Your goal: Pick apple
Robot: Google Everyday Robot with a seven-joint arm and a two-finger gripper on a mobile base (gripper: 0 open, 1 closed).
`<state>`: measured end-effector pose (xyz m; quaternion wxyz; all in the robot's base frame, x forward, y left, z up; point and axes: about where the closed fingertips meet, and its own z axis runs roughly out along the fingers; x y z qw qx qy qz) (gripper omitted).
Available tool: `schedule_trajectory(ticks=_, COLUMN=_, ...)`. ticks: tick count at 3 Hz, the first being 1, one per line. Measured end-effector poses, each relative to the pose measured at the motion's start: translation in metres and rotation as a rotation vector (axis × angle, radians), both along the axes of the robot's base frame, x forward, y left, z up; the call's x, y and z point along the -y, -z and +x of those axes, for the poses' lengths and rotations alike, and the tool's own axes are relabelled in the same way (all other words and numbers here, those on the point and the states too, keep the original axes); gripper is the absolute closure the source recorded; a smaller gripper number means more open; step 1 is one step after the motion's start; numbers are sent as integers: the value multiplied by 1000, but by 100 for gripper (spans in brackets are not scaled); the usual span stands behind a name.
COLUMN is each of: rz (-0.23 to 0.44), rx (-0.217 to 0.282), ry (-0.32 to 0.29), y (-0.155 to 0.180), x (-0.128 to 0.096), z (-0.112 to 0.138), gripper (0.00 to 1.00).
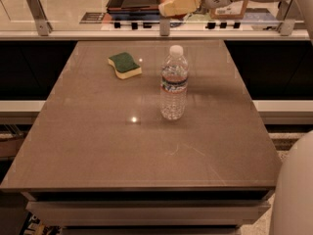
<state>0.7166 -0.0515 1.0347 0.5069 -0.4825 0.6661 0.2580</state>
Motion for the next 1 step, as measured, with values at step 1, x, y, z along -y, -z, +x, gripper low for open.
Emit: schedule_trajectory(ticks=1, rz=0, rx=0, ry=0, y=0, x=0, z=0, gripper=100)
